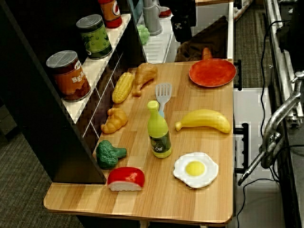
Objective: Put banana on plate
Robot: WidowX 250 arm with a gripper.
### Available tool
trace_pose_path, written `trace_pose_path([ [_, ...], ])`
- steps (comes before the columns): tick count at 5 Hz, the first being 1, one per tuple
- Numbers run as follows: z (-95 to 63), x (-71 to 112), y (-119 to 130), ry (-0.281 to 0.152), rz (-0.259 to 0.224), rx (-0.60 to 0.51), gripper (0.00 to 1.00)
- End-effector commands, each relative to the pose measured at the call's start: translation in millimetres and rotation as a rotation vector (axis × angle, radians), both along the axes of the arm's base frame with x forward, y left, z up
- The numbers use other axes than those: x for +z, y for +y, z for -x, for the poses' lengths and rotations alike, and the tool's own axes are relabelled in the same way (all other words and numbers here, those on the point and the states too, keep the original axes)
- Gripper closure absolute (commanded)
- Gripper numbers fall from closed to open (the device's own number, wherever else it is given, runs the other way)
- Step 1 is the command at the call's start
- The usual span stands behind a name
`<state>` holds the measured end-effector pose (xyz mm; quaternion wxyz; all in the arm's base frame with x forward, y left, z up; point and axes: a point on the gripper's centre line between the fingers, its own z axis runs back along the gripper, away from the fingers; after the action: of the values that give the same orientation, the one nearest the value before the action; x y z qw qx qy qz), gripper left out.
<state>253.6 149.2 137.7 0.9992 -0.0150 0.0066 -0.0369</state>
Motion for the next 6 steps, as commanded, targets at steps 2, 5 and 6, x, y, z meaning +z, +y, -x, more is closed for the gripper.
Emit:
trace_pose_path([
  [2,5.7,-5.4,22,-0.002,-0.022,0.009,0.0],
  [5,27.6,-11.2,78,-0.053,-0.045,-0.009,0.0],
  [6,34.7,-22.9,90,-0.071,-0.035,-0.04,0.0],
])
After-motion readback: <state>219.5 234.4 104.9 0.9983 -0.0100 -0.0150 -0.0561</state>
